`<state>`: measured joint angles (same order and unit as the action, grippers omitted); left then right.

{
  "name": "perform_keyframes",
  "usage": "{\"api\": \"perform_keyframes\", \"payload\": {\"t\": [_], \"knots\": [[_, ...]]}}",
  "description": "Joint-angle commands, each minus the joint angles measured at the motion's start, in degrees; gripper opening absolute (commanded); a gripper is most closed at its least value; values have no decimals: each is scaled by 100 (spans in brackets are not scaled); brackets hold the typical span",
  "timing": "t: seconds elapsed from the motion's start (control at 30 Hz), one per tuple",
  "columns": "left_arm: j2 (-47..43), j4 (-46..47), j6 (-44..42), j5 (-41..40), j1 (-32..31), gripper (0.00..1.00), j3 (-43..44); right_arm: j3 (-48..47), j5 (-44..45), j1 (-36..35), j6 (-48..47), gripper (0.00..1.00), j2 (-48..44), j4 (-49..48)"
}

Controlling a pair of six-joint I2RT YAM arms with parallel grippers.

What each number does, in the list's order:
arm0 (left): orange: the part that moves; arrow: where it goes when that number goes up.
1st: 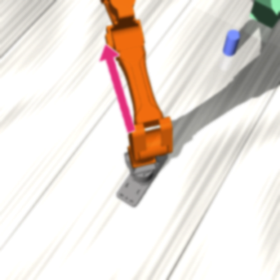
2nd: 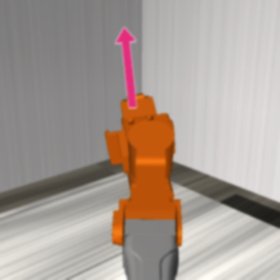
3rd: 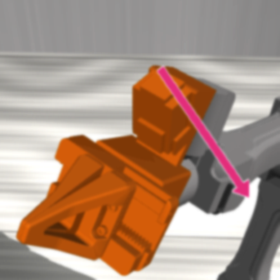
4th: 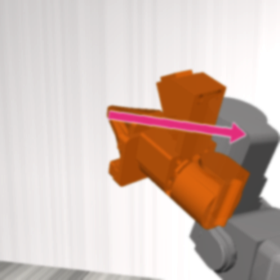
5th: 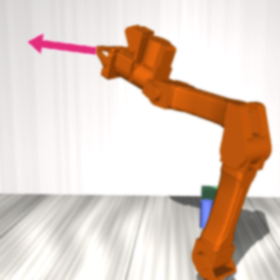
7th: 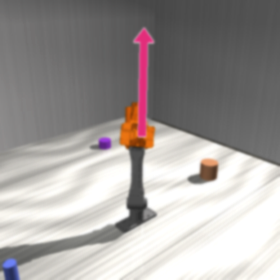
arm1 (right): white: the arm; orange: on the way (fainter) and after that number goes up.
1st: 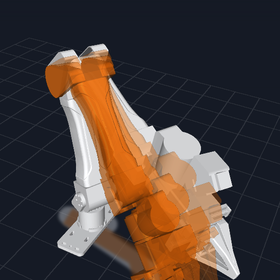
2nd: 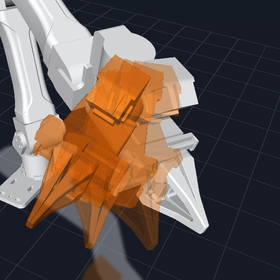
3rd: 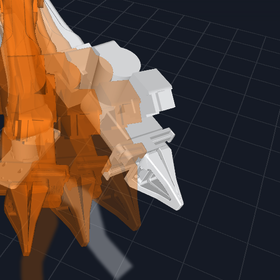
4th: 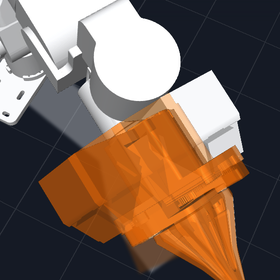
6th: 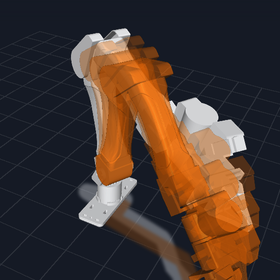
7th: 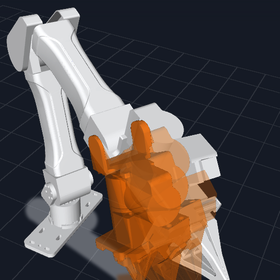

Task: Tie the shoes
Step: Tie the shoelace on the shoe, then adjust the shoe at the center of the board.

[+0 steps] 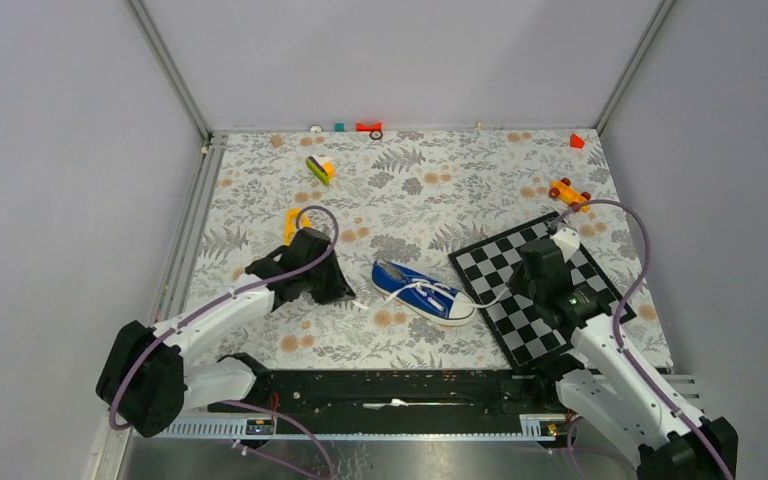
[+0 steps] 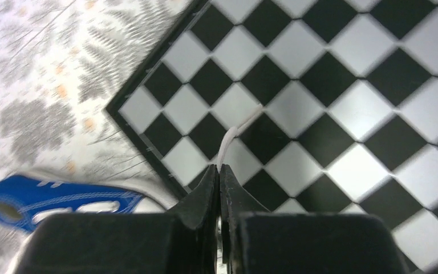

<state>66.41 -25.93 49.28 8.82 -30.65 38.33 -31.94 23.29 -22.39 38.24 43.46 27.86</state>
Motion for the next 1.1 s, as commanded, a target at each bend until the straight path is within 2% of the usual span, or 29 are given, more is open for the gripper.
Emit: {"api": "perform_keyframes", "payload": {"t": [0.0, 0.1, 0.17, 0.33, 0.5, 0.67, 0.83, 0.97, 1.07], "knots": [[332, 743, 500, 6, -766, 0, 72, -54, -1741, -16, -454, 0, 472, -1253], [951, 1084, 737, -80, -1063, 0, 252, -316, -2749, -45, -616, 0, 1315, -1609], [1386, 1295, 804, -89, -1089, 0, 404, -598, -2958, -175, -773, 0, 1999, -1649], [2274, 1383, 716, -227, -1050, 0, 1003, -1213, -2608, -678, -1130, 0, 3441, -1762], [2715, 1575, 703, -164, -794, 0, 1309, -1092, -2557, -793, -998, 0, 3947, -1943], [3056, 1508, 407, -19, -425, 0, 1860, -512, -2771, -1079, -513, 0, 3684, -2004], [3319, 930, 15, -54, -274, 0, 2615, 97, -2814, -1555, 232, 0, 2723, -1910], [2886, 605, -124, -243, -169, 0, 2496, 177, -1728, -1555, 433, 0, 1464, -1004], [2167, 344, -170, -449, -68, 0, 2050, -35, -828, -1486, 268, 0, 611, -194]]}}
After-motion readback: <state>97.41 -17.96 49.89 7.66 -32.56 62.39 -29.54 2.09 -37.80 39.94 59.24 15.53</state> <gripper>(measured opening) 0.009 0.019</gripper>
